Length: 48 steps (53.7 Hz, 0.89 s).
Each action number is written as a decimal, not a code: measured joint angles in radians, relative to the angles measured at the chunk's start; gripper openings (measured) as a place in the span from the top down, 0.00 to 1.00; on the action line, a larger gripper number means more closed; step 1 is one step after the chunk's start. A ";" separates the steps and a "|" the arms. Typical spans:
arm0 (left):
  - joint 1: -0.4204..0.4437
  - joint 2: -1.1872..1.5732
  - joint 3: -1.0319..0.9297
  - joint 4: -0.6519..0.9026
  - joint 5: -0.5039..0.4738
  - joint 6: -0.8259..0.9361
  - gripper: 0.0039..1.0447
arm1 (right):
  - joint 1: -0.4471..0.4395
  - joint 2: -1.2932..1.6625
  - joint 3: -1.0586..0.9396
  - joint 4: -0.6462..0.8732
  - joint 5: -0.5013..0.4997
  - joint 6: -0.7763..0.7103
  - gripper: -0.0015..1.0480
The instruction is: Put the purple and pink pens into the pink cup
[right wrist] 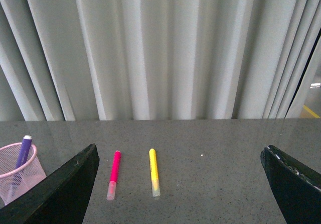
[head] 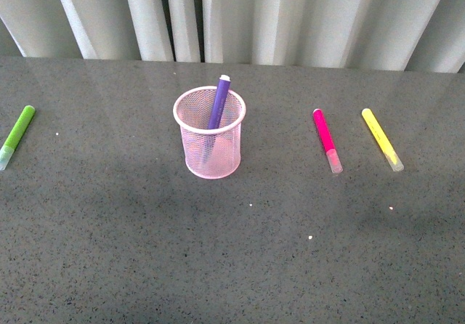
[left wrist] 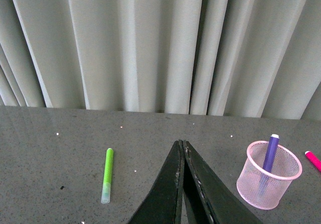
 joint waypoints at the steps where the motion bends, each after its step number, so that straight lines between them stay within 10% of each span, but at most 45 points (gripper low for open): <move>1: 0.000 -0.009 0.000 -0.008 0.000 0.000 0.97 | 0.000 0.000 0.000 0.000 0.000 0.000 0.07; 48: 0.000 -0.397 0.000 -0.402 0.003 0.000 0.97 | 0.000 0.000 0.000 0.000 0.000 0.000 0.07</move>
